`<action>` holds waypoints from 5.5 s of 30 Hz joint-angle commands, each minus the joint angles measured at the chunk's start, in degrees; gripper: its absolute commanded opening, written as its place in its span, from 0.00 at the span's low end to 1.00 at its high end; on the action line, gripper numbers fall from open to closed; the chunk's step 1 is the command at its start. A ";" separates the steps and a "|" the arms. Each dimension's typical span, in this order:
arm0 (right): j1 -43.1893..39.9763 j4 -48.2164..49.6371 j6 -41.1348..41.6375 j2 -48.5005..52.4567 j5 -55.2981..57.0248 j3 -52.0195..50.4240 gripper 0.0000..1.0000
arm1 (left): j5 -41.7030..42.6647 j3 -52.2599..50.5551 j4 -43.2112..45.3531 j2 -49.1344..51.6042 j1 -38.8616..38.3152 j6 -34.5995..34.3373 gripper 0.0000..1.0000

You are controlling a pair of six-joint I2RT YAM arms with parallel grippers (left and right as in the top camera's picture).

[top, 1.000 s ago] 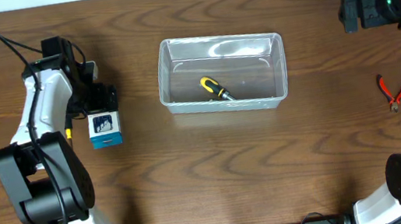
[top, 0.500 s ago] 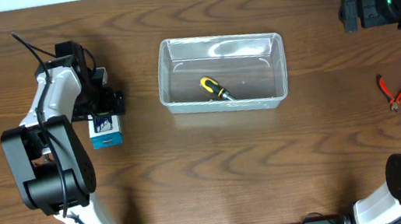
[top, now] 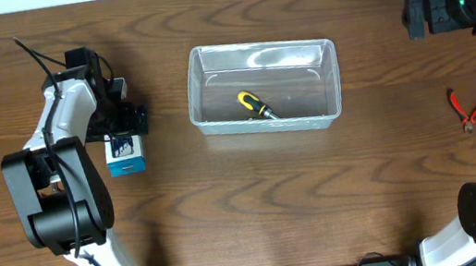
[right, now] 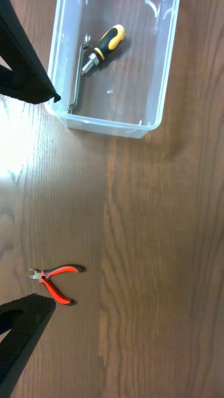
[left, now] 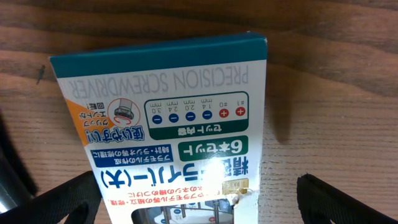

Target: Pack container

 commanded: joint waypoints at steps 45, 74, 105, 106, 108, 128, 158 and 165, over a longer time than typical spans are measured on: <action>-0.26 -0.31 0.79 0.15 -0.42 -0.26 0.99 | -5.95 -2.12 -0.57 2.71 0.26 -2.95 0.57; -0.26 -0.31 0.79 0.15 -0.44 -0.26 0.99 | -0.33 7.26 -2.38 -26.62 -26.16 15.58 0.06; -0.26 -0.72 0.37 0.15 -0.44 -0.26 0.99 | 0.98 7.19 6.91 -2.12 -36.70 31.80 0.40; -0.26 -0.74 0.37 0.15 -0.44 -0.26 0.99 | 0.72 7.19 6.91 -2.16 -36.68 31.78 0.57; -0.26 -0.74 0.37 0.15 -0.44 -0.26 0.99 | -0.74 7.19 7.02 -2.34 -36.68 30.97 0.69; -0.26 -0.72 0.37 0.15 -0.42 -0.26 0.99 | -8.31 8.96 6.80 -10.54 -34.95 23.87 0.98; -0.26 -1.73 -0.07 0.15 -0.22 -0.26 0.99 | -8.09 11.17 -8.59 -15.74 10.05 -4.44 0.98; -0.26 -2.16 -0.07 0.15 -0.22 -0.26 0.99 | -8.11 10.99 -8.72 -5.29 10.05 -4.42 0.98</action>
